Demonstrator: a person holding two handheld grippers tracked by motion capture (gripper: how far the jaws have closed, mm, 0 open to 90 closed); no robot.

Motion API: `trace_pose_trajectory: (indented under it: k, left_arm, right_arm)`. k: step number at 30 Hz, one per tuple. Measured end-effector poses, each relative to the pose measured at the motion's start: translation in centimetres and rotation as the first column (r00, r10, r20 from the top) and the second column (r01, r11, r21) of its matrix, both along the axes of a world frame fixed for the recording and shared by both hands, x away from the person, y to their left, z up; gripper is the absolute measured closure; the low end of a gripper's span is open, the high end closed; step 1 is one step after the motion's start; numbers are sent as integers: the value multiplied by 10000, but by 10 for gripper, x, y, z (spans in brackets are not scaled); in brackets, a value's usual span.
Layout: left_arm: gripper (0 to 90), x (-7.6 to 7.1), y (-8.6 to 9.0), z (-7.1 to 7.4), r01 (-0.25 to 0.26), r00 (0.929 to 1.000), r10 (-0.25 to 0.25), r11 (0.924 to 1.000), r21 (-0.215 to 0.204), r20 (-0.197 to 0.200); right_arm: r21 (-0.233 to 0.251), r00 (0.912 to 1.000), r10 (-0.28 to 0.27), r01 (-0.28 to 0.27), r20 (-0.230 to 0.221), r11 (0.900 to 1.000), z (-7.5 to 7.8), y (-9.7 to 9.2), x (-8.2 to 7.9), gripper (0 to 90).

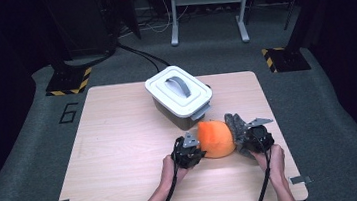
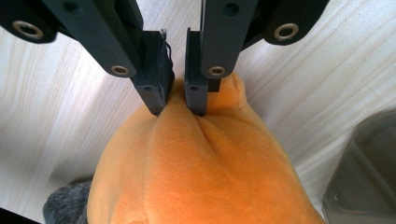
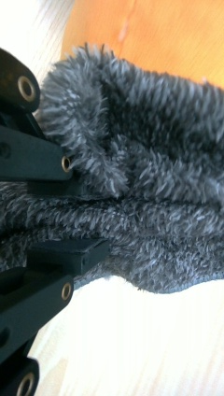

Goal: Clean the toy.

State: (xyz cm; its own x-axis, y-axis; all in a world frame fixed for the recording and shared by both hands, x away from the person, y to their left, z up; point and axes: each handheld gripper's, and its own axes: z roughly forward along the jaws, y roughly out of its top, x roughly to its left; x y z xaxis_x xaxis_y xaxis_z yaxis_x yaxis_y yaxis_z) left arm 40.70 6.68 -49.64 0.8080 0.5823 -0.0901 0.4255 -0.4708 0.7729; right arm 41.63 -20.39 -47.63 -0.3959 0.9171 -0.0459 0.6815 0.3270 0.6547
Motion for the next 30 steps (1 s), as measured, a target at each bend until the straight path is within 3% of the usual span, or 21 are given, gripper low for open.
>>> trace_pose_trajectory:
  k: [5,10,16,17,20,22,30]
  left_arm:
    - [815,1,0,0,6,10000,-6,10000,15,-1]
    - [815,1,1,0,20,10000,-20,10000,77,-21]
    - [814,2,1,-1,25,10000,-25,10000,87,-66]
    - [814,2,2,-1,32,10000,-32,10000,66,-86]
    - [813,2,2,0,62,10000,-61,9999,104,-79]
    - [813,2,2,0,75,9999,-75,9999,132,-69]
    - [809,3,2,0,81,9999,-81,9999,111,-78]
  right_arm:
    - [-285,9985,-77,62,-536,9996,-18,-1,5,717]
    - [-267,9984,-121,106,-550,9996,-16,-4,5,716]
    - [-243,9990,-390,395,226,9989,8,-12,-5,717]
    - [-214,9971,-470,484,595,9986,20,-13,-9,717]
    - [-161,9947,-355,373,968,9992,31,-13,-14,716]
    - [-109,9892,-139,156,1459,9998,44,-8,-21,716]
    - [154,9778,432,-473,2050,9988,60,5,-31,717]
